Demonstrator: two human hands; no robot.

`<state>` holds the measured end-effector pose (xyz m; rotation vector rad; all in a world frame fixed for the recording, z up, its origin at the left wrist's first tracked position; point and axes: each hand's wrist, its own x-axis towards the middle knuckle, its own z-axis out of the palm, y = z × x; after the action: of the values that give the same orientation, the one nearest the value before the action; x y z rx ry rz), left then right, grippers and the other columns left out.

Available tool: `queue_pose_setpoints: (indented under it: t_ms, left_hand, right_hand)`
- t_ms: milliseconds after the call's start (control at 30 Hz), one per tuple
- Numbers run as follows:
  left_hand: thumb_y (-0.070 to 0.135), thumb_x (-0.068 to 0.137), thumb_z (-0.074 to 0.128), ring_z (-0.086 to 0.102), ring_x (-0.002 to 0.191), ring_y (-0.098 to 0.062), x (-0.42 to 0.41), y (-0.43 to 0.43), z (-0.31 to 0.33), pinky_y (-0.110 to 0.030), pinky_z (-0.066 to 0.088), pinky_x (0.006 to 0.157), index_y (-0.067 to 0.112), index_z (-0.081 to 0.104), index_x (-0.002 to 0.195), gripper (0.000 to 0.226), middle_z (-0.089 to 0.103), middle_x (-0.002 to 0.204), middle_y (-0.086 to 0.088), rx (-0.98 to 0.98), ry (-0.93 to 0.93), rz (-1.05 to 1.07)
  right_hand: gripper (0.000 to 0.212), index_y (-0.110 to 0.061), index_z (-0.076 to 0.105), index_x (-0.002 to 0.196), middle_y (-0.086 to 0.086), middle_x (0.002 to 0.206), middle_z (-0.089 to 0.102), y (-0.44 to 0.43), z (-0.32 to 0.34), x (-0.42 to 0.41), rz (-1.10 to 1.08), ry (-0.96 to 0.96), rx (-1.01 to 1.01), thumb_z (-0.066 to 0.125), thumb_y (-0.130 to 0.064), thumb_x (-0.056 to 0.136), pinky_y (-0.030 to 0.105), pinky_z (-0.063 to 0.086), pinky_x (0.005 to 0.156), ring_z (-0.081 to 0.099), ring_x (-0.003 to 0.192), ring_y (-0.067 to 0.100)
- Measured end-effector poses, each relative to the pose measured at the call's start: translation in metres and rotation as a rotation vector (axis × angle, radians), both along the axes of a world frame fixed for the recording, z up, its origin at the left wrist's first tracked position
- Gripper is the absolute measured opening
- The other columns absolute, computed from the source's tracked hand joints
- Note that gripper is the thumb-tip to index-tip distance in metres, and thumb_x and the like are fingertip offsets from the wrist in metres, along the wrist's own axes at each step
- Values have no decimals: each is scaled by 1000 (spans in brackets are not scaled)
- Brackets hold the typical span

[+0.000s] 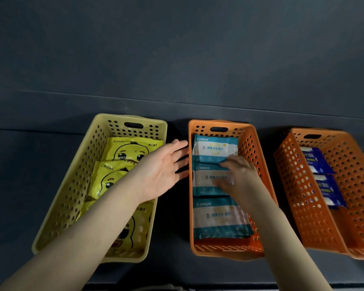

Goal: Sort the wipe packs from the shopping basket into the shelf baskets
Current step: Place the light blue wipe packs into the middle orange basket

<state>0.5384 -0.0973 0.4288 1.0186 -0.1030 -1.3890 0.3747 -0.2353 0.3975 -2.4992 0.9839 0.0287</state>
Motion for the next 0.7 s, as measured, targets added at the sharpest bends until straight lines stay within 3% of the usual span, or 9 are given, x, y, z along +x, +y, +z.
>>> queue_pose_setpoints:
  t_ms: [267,333,400,500,600,700]
  left_hand:
    - [32,101,38,51,128,-24,-1,-2,8,-43,40,108,22,48,132,34,59,133,-1,62,-93,-28]
    - [27,103,39,50,128,-19,-8,4,14,-42,40,109,24,48,132,31,55,135,5,77,-276,-97]
    - [31,103,40,45,126,-7,-17,20,21,-35,37,110,30,41,142,39,45,139,14,101,-644,-287]
    - [36,101,43,47,121,0,-27,55,26,-26,39,106,33,42,141,40,49,138,14,108,-1106,-488]
    - [29,100,46,46,128,-3,-40,101,31,-28,38,109,28,51,135,35,53,138,12,-2,-1277,-496]
    - [25,100,48,49,123,-3,-52,150,31,-22,39,102,26,56,129,31,56,131,12,-56,-1414,-413]
  right_hand:
    - [60,-22,50,134,-9,140,37,-6,-1,0,-15,1,97,70,-43,82,42,43,106,40,127,19]
    - [62,-21,46,139,-5,145,39,0,6,-4,-1,-23,63,67,-42,84,43,38,109,38,133,22]
    - [61,-21,43,142,-3,148,41,13,18,-11,0,-47,-8,63,-41,88,37,36,110,40,135,19]
    - [52,-19,49,139,-1,142,50,49,40,-29,-80,-143,-76,61,-37,91,23,36,99,50,126,18]
    - [43,-13,57,131,3,133,59,106,52,-60,-172,-276,-187,63,-28,91,22,38,94,55,120,21]
    - [38,-8,60,127,9,120,65,174,49,-94,-285,-358,-271,64,-20,91,25,40,82,61,104,27]
